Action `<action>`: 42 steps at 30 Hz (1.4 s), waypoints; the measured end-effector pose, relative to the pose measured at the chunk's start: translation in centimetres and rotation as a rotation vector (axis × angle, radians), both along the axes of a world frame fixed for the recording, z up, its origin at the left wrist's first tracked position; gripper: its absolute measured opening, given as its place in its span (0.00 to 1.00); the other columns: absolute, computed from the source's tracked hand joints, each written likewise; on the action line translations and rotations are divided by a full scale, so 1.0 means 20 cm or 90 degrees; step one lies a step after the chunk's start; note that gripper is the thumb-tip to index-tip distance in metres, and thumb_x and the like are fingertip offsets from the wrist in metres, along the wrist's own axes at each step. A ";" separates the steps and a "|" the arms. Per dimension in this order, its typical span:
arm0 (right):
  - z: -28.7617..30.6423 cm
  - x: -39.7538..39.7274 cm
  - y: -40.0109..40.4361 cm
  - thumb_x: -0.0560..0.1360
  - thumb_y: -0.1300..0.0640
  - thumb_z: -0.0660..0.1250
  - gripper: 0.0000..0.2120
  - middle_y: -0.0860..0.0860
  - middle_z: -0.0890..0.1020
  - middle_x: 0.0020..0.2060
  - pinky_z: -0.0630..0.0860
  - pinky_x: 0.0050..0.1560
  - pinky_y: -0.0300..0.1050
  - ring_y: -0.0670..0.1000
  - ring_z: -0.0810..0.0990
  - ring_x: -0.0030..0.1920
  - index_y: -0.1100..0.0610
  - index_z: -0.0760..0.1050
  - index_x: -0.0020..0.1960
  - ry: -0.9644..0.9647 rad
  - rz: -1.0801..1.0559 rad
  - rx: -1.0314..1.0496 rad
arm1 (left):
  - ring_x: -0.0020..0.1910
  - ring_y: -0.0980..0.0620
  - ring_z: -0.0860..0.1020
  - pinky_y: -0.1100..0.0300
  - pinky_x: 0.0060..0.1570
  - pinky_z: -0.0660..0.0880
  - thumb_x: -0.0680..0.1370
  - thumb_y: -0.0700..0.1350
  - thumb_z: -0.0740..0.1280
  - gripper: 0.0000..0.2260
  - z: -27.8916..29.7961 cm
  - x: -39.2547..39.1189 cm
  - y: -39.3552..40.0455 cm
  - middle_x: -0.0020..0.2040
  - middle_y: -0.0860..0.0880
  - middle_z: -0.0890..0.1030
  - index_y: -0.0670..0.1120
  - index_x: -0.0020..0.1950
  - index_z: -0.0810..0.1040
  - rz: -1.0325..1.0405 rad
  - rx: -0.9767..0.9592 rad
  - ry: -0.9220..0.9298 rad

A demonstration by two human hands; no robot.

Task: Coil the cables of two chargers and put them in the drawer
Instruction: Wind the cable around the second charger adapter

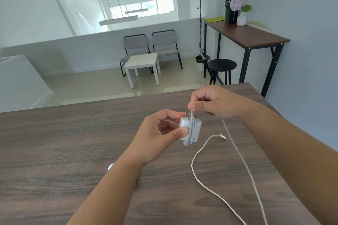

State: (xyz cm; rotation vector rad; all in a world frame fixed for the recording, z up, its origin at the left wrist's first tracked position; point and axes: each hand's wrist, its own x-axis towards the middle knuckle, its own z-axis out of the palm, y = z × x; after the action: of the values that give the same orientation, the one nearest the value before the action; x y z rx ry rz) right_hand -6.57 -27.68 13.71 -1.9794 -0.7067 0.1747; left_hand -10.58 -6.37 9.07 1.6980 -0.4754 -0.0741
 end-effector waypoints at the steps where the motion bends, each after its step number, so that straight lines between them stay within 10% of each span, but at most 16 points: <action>1: -0.02 0.00 0.01 0.73 0.50 0.68 0.10 0.44 0.67 0.23 0.57 0.28 0.39 0.46 0.60 0.25 0.50 0.77 0.34 0.026 0.005 0.050 | 0.42 0.53 0.81 0.58 0.48 0.79 0.70 0.41 0.76 0.13 0.00 0.01 0.00 0.42 0.47 0.85 0.46 0.54 0.82 -0.010 -0.013 0.009; 13: -0.30 -0.01 0.09 0.66 0.36 0.72 0.18 0.52 0.73 0.33 0.62 0.35 0.43 0.51 0.66 0.33 0.50 0.78 0.38 0.217 -0.036 0.375 | 0.47 0.51 0.82 0.59 0.48 0.77 0.69 0.45 0.74 0.13 -0.03 0.06 -0.05 0.51 0.48 0.84 0.49 0.53 0.83 -0.060 -0.174 0.055; 16: -0.36 -0.06 0.13 0.78 0.48 0.64 0.13 0.53 0.71 0.31 0.58 0.29 0.37 0.46 0.66 0.27 0.57 0.79 0.49 0.275 -0.121 0.403 | 0.48 0.50 0.81 0.57 0.49 0.78 0.68 0.44 0.75 0.12 -0.05 0.07 -0.09 0.51 0.47 0.84 0.52 0.51 0.84 -0.020 -0.258 0.065; 19: -0.45 -0.14 0.18 0.81 0.54 0.59 0.14 0.47 0.64 0.24 0.53 0.26 0.37 0.43 0.58 0.22 0.55 0.80 0.44 0.219 -0.186 0.251 | 0.48 0.52 0.82 0.60 0.48 0.79 0.70 0.39 0.77 0.12 -0.02 0.11 -0.08 0.47 0.50 0.85 0.49 0.51 0.82 0.091 -0.289 0.046; 23: -0.42 -0.22 0.16 0.81 0.53 0.59 0.12 0.37 0.78 0.30 0.68 0.40 0.30 0.37 0.76 0.35 0.51 0.82 0.50 0.005 -0.181 -0.053 | 0.46 0.53 0.83 0.63 0.47 0.78 0.74 0.36 0.73 0.12 -0.03 0.14 -0.05 0.48 0.51 0.85 0.48 0.54 0.79 0.215 -0.132 -0.036; 28: -0.27 -0.23 0.13 0.81 0.50 0.58 0.11 0.46 0.75 0.30 0.68 0.37 0.45 0.46 0.71 0.32 0.51 0.76 0.44 -0.197 -0.152 -0.268 | 0.48 0.49 0.83 0.62 0.47 0.79 0.74 0.38 0.73 0.12 -0.10 0.15 -0.05 0.49 0.50 0.84 0.52 0.54 0.79 0.257 -0.056 -0.027; 42: 0.03 -0.13 0.05 0.79 0.44 0.58 0.12 0.40 0.76 0.36 0.75 0.42 0.46 0.45 0.74 0.40 0.46 0.78 0.48 -0.389 -0.150 -0.396 | 0.41 0.56 0.81 0.64 0.46 0.77 0.75 0.36 0.72 0.11 -0.07 0.07 0.01 0.42 0.52 0.85 0.47 0.55 0.80 0.111 -0.022 0.007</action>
State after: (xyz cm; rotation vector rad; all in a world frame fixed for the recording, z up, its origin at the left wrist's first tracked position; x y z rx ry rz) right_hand -9.08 -26.64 14.39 -2.7368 -0.8562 -0.4220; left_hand -9.10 -6.13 7.70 1.6972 -0.3169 0.0504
